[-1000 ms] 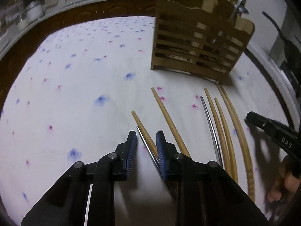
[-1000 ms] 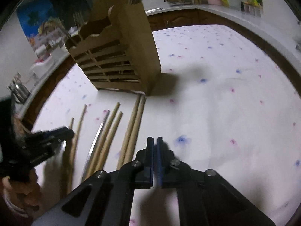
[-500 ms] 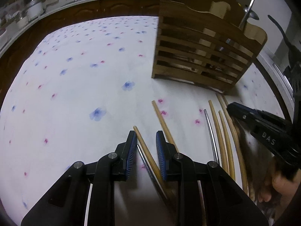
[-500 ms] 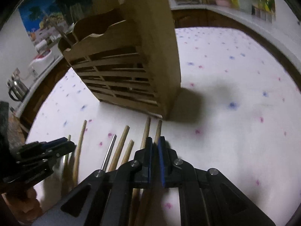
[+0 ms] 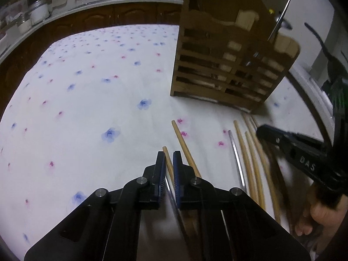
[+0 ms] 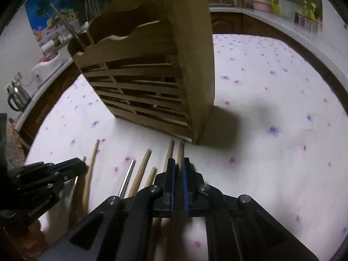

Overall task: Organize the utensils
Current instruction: 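Lift the wooden chopsticks with both tools toward the wooden holder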

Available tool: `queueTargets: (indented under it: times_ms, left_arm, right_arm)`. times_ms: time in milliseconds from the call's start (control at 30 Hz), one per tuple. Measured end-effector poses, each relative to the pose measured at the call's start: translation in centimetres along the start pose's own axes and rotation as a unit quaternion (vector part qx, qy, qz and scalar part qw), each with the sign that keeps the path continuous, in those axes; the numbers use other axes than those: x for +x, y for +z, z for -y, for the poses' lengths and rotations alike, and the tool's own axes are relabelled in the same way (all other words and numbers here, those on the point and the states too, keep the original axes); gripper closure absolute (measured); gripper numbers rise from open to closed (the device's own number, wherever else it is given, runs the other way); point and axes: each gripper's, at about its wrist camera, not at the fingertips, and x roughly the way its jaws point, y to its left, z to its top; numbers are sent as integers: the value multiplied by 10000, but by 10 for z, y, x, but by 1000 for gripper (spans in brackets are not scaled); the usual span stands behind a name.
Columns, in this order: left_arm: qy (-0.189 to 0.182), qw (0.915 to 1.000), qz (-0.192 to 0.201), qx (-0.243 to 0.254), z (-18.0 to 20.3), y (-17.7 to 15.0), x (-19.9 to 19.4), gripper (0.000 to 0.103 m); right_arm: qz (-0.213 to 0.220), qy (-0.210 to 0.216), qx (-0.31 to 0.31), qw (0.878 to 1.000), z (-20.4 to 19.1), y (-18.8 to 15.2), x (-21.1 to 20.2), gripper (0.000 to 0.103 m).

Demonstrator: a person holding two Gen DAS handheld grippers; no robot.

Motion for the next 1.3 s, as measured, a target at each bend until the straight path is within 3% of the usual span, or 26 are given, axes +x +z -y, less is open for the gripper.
queueTargets:
  times_ms: [367,733,967,1300]
  left_arm:
    - [-426,9959,753,-274,-6,-3,-84,98]
    - [-619,9873,1449,-199,0,-7,-157,99]
    - [-639,9812,1809,-204,0,-6,-187,99]
    - [-570,9764,2071,-207,-4,6,-201,99]
  right_arm:
    - [825,650,170,9943,-2,-25,-93,98]
    - [1591,1053,131,9815,-12,-31,-174,98]
    - [1920,1114,42,9750,-20,-24,-201,98]
    - [2249,1139,-102,9676,-27,-2,-218,98]
